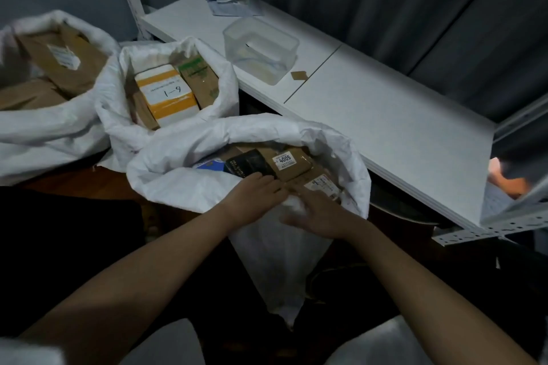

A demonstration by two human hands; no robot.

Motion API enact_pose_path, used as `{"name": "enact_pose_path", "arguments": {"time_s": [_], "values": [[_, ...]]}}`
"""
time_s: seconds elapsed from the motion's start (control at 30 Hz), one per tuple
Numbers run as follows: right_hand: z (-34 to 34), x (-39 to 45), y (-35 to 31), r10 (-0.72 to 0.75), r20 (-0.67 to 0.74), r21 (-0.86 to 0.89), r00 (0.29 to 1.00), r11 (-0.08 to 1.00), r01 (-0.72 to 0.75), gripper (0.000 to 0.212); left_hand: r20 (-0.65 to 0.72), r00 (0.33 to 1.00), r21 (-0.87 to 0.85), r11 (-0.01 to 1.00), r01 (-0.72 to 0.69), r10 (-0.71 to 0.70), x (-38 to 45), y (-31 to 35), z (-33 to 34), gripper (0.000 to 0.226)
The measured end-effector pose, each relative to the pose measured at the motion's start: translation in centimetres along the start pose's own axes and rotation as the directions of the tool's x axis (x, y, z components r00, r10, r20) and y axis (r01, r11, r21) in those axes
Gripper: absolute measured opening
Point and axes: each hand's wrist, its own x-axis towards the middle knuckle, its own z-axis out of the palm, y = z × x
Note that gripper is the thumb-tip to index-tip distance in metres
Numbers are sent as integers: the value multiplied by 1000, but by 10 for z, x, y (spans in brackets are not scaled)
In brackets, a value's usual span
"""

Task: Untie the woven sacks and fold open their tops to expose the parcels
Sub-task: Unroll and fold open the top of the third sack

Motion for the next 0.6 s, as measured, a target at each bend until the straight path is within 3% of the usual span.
{"name": "enact_pose_path", "arguments": {"time_s": [0.07,0.1,0.13,0.17,0.2,0.23,0.27,0.3,0.33,0.37,0.43,0.5,0.6], "values": [[7,6,-6,-99,-40,4,994,995,99,43,20,998,-59,997,59,-58,-12,5,2,24],[11,8,-6,-133,-90,-40,987,991,130,40,59,982,-148,971,187,-180,-20,7,-1,26],[14,8,-7,-144,-147,-86,979,987,132,41,118,926,-221,899,378,-360,-28,11,-5,36],[19,7,-4,-132,-218,-103,967,988,112,43,235,799,-266,754,601,-554,-36,17,-11,51],[22,3,-3,-121,-290,-102,949,990,96,43,325,611,-290,539,791,-722,-44,25,-19,66],[24,-1,-3,-95,-346,-79,933,994,72,42,394,377,-315,262,912,-839,-52,30,-24,77],[27,-5,-2,-53,-380,-51,923,998,36,42,466,113,-340,-60,938,-877,-60,31,-22,86],[29,-7,0,-12,-385,-21,923,1000,4,44,555,-150,-355,-396,847,-818,-66,28,-20,94],[30,-8,-1,19,-371,3,929,1000,-19,45,672,-314,-365,-669,647,-671,-68,25,-19,104],[32,-8,-1,32,-362,22,931,999,-25,45,794,-323,-351,-821,449,-516,-71,23,-16,109],[34,-9,-1,39,-371,24,928,999,-33,40,924,-159,-320,-930,180,-348,-68,25,-5,87],[37,-9,-2,34,-412,4,911,999,-36,32,919,-116,-380,-925,0,-378,-56,24,-3,64],[39,-13,-3,15,-396,-49,918,998,-38,29,845,-156,-528,-845,-85,-512,-33,4,-16,54]]}}
